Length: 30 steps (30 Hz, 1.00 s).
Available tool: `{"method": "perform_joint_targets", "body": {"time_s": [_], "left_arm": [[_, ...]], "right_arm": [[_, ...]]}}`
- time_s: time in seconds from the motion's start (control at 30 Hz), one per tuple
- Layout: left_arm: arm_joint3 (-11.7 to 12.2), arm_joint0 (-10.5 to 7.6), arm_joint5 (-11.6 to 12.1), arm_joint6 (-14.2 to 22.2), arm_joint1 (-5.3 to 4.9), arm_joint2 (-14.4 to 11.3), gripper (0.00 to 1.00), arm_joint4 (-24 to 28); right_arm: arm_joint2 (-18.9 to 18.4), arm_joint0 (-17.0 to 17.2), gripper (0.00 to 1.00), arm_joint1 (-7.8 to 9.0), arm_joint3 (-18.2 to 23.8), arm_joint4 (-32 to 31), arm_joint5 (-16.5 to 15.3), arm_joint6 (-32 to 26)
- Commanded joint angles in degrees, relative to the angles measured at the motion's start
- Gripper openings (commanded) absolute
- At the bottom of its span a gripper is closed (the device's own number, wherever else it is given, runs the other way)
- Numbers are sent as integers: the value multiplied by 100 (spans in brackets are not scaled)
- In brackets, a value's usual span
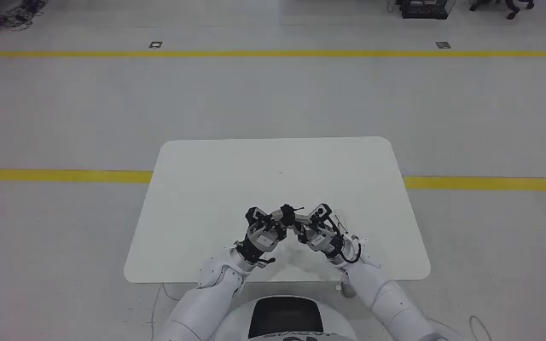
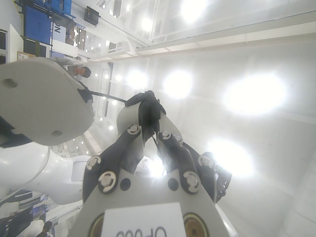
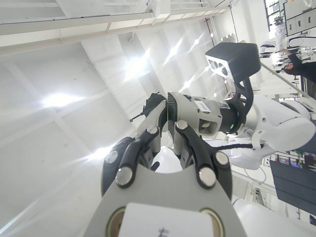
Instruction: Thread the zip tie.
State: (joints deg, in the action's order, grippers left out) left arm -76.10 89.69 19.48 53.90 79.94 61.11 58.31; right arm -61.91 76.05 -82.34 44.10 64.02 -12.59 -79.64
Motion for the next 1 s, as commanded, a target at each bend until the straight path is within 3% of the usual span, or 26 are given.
{"method": "perform_joint_targets", "body": {"time_s": [0.0, 0.97], "left_arm": [[0, 0, 0, 0, 0, 0, 0, 0], [0, 0, 0, 0, 0, 0, 0, 0]], "right_arm": [[-1, -2, 0, -2, -15, -2, 17, 0], [-59, -55, 0, -32, -119, -95, 64, 49]]}}
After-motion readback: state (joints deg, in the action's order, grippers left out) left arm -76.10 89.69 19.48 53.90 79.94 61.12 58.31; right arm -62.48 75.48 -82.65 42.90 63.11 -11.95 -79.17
